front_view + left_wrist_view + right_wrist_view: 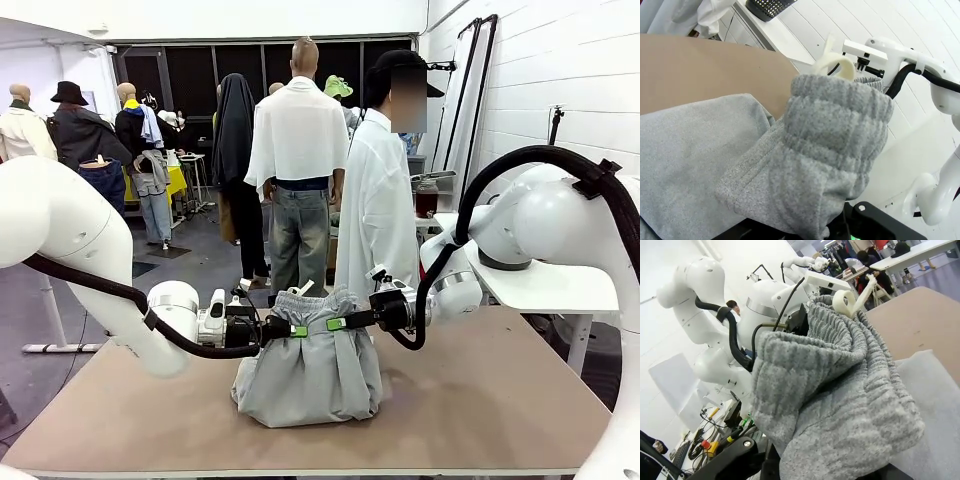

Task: Fold the training pants.
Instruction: Fold the Training pants in half.

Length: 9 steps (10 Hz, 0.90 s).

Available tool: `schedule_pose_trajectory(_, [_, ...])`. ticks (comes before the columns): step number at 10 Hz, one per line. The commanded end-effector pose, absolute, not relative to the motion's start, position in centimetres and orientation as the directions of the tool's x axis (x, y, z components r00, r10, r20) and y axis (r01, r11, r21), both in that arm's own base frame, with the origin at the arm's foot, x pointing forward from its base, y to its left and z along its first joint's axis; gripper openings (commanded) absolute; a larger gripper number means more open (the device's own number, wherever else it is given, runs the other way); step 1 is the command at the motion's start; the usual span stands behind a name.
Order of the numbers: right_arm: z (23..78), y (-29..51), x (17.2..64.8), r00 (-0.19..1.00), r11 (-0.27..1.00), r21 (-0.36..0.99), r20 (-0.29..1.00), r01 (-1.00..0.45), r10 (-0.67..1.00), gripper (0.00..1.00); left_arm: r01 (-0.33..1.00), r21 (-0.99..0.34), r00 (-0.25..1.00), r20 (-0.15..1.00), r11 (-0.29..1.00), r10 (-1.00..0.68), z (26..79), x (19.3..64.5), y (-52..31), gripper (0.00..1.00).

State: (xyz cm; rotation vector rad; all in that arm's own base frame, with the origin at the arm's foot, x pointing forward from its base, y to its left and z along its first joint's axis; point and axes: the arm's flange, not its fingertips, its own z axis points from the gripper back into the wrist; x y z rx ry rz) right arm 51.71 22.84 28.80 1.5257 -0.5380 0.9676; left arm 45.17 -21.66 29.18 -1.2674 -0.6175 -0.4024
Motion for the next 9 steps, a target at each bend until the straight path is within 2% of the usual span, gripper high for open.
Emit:
schedule_pose_trajectory(1, [28.8, 23.3, 53.3, 0.55, -0.2, 0.583, 0.811, -0.788, 0.199, 0.0, 0.611, -0.742, 0.765, 0.643, 0.275, 0.033, 29.4, 46.9, -22.0, 0.0])
schedule_pose_trajectory(4, [28.7, 24.0, 54.7, 0.551, -0.186, 0.587, 0.807, -0.788, 0.213, 0.0, 0.611, -0.733, 0.755, 0.653, 0.3, 0.057, 29.8, 48.6, -21.7, 0.0])
schedule_pose_trajectory(9, [27.4, 24.4, 56.9, 0.591, -0.13, 0.63, 0.769, -0.766, 0.246, 0.0, 0.554, -0.77, 0.797, 0.6, 0.317, 0.065, 28.4, 50.6, -21.5, 0.0])
